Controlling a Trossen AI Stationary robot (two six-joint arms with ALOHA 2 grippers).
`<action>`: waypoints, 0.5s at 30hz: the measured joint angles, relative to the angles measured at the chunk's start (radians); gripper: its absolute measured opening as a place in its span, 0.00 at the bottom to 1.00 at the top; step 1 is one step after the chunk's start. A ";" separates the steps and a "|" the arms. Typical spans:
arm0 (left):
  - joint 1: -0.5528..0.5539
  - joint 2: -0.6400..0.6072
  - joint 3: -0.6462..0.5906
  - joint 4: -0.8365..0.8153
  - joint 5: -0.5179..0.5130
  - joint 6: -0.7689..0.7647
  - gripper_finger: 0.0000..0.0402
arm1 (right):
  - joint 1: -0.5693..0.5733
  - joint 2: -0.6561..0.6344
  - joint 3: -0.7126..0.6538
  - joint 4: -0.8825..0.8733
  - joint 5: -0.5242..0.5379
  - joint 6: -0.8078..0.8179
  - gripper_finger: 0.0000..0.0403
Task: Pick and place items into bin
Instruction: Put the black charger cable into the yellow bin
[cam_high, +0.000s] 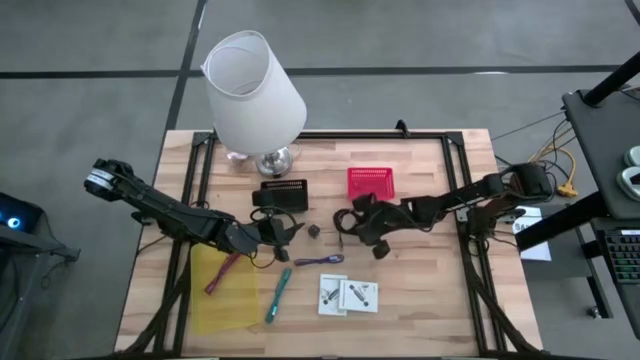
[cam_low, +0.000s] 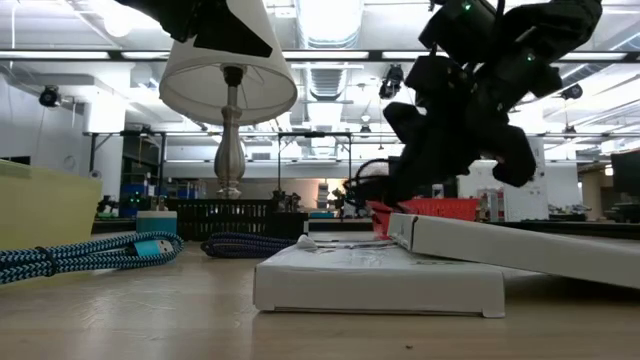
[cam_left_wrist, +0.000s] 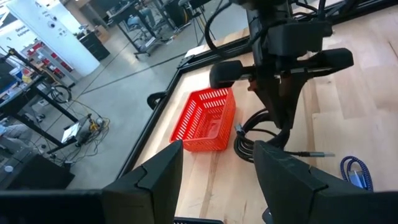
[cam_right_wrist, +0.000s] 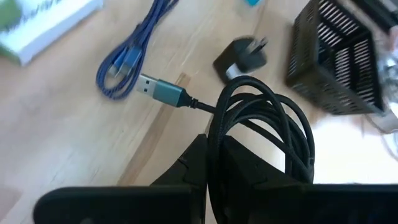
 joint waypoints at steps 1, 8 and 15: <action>0.000 0.000 0.000 0.000 0.000 -0.004 0.45 | 0.000 0.000 -0.001 0.019 -0.001 0.011 0.05; 0.000 0.000 -0.001 0.001 0.000 -0.052 0.45 | 0.000 -0.001 -0.005 0.111 -0.047 0.028 0.05; 0.000 0.000 -0.001 0.001 0.000 -0.052 0.45 | -0.001 -0.002 -0.016 0.217 -0.111 -0.016 0.05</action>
